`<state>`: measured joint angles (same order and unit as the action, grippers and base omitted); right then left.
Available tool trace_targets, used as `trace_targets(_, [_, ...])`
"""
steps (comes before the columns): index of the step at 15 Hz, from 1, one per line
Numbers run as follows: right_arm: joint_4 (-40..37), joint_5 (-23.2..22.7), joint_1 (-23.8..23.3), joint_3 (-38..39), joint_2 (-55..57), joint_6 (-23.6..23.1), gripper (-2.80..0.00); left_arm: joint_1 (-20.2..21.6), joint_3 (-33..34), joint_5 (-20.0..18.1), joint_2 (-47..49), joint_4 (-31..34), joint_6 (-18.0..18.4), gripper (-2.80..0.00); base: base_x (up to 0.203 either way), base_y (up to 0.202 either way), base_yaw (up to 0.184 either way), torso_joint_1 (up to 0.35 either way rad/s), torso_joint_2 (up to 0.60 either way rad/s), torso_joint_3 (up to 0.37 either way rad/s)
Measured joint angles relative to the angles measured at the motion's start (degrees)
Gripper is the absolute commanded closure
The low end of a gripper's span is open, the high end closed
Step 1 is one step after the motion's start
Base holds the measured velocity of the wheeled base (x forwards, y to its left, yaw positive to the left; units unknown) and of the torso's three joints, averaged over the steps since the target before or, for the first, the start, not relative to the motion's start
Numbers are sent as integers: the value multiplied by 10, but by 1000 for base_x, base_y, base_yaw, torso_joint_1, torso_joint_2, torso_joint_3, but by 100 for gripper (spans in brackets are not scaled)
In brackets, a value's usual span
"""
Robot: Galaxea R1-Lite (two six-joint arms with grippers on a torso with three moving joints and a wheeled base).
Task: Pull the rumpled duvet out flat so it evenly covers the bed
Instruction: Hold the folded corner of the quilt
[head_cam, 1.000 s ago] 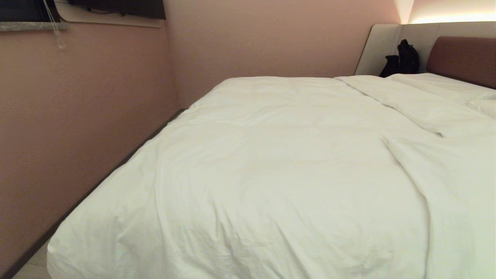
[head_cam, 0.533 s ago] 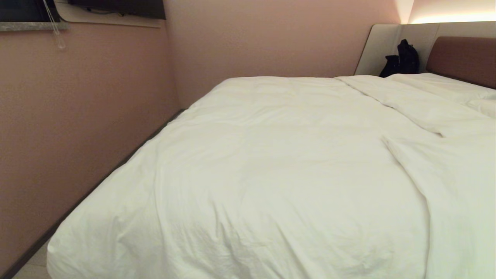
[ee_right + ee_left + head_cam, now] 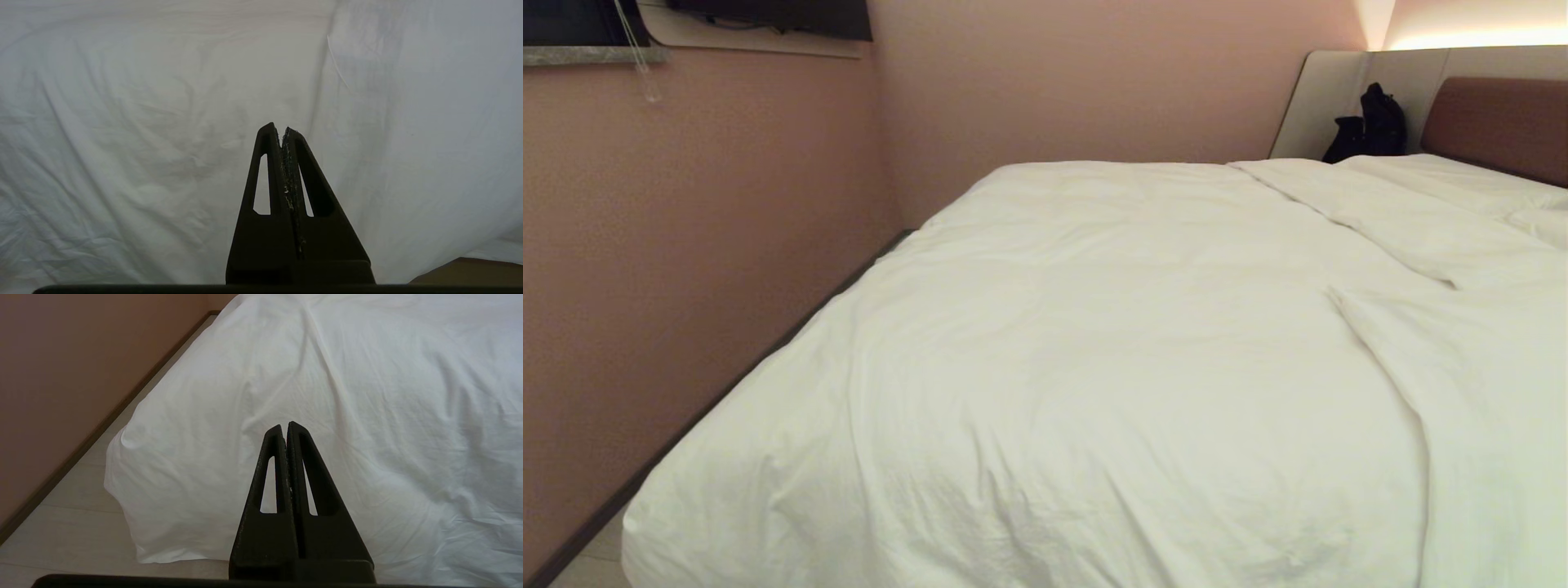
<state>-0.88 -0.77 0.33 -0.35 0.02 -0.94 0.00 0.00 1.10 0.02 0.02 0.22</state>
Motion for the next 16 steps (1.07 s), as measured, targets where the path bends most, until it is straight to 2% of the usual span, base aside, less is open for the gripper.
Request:
trace_targets(9, [0, 0, 0, 0, 0, 0, 0, 0, 0, 0, 0, 4, 5, 0, -7, 0, 0, 1, 0, 0])
trace_targets(16, [0, 0, 0, 0, 0, 0, 0, 0, 0, 2, 0, 1, -6, 0, -189, 0, 0, 1, 2, 4])
